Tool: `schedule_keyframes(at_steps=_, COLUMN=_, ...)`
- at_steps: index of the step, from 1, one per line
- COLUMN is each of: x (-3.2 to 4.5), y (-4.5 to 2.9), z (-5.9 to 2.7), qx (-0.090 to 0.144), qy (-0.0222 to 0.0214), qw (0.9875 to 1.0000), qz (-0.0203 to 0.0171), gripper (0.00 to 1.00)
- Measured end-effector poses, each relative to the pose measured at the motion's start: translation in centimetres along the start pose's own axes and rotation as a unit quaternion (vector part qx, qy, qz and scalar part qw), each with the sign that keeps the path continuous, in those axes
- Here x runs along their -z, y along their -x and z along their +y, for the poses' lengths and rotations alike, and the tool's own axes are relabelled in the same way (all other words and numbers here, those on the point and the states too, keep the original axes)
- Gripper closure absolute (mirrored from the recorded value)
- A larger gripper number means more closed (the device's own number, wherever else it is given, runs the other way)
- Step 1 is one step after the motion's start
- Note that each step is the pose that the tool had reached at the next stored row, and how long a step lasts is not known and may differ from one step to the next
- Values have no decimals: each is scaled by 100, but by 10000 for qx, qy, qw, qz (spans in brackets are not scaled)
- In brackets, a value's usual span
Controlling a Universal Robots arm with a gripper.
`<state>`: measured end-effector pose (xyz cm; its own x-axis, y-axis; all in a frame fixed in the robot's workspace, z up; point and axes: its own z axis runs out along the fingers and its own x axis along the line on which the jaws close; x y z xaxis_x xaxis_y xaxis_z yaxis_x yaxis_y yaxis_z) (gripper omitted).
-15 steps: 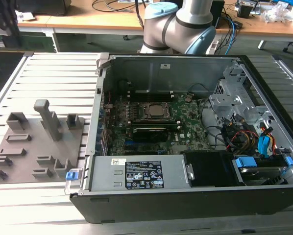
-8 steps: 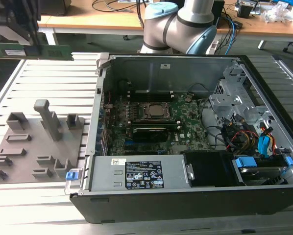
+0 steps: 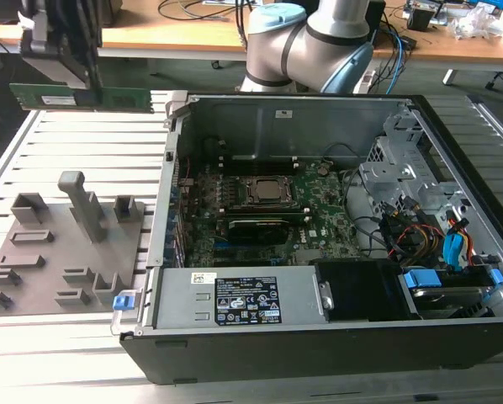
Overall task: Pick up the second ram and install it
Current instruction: 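Pick up the second ram and move it above second insertion slot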
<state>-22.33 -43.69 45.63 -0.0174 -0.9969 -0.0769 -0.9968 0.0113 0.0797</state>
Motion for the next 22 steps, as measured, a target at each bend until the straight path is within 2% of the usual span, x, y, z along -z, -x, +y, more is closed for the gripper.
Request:
schedule_keyframes(at_steps=5, x=-121, y=15, z=-331, qx=-2, qy=36, qw=10000, qz=1, gripper=86)
schedule_keyframes(at_steps=6, x=-135, y=44, z=-458, qx=-4, qy=42, qw=10000, qz=3, gripper=86)
schedule_keyframes(at_steps=8, x=-150, y=64, z=-589, qx=-4, qy=44, qw=10000, qz=4, gripper=86)
schedule_keyframes(at_steps=17, x=-186, y=90, z=-849, qx=-4, qy=45, qw=10000, qz=4, gripper=86)
schedule_keyframes(at_steps=18, x=-191, y=110, z=-930, qx=-3, qy=45, qw=10000, qz=5, gripper=86)
schedule_keyframes(at_steps=22, x=-202, y=138, z=-1024, qx=-4, qy=45, qw=10000, qz=4, gripper=86)
